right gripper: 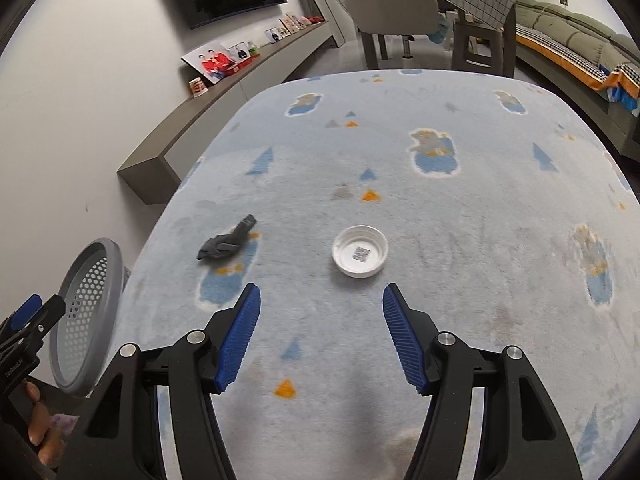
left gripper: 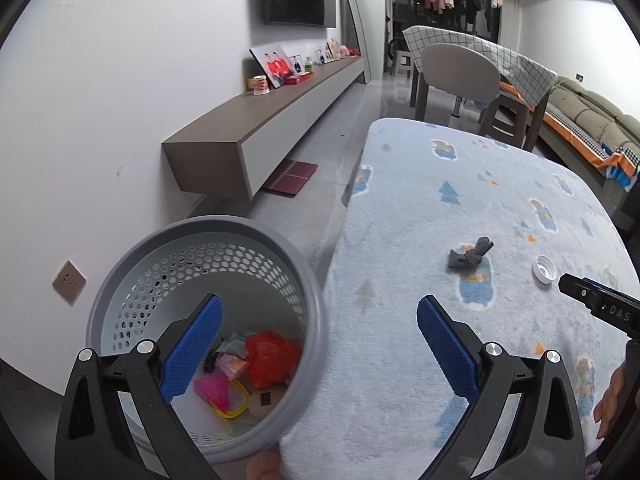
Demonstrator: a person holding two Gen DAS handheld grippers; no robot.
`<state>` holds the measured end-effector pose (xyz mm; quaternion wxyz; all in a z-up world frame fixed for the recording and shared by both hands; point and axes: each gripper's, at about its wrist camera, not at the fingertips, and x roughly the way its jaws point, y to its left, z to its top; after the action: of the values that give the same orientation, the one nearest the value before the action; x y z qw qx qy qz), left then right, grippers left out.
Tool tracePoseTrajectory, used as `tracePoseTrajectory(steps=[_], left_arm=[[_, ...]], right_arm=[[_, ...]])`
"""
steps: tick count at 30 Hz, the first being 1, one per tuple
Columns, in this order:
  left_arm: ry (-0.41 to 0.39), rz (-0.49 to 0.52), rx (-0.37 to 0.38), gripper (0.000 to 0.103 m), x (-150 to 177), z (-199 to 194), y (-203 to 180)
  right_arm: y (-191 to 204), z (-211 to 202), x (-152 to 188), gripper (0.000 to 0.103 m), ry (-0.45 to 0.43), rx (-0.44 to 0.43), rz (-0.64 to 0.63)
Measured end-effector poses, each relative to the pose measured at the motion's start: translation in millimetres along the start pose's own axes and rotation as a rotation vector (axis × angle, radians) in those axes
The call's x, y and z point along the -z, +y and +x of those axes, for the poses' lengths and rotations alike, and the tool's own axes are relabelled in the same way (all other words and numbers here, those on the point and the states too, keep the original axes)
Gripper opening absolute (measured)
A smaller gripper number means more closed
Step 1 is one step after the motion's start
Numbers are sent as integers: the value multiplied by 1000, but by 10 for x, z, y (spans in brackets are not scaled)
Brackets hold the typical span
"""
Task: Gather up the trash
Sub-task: 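Move both tools back toward the grey piece and white cap on the table, then grasp the white bottle cap with the right tool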
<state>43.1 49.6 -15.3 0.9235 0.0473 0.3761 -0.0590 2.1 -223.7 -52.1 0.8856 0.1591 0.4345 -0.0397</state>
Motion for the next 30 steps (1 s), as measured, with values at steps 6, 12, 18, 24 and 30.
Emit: tracePoseTrajectory(steps=[6,12,18,24,30], left_arm=[[9,15,16,96,0,38,-88],[19,40,17,96,1,79,-164],[25,61,21,96,6,110,-223],[37,70,19,96,3,154,-234],[45,83,17,96,8,183,-263]], right_arm=[[-149,140,-3,61,23,44,13],[-126,276,-60,61,24,92,-7],[-129,413,-125,61,33,114,-15],[-70,539,-174,59,50,123,-28],[-3,607,-195,49,57,163,-61]])
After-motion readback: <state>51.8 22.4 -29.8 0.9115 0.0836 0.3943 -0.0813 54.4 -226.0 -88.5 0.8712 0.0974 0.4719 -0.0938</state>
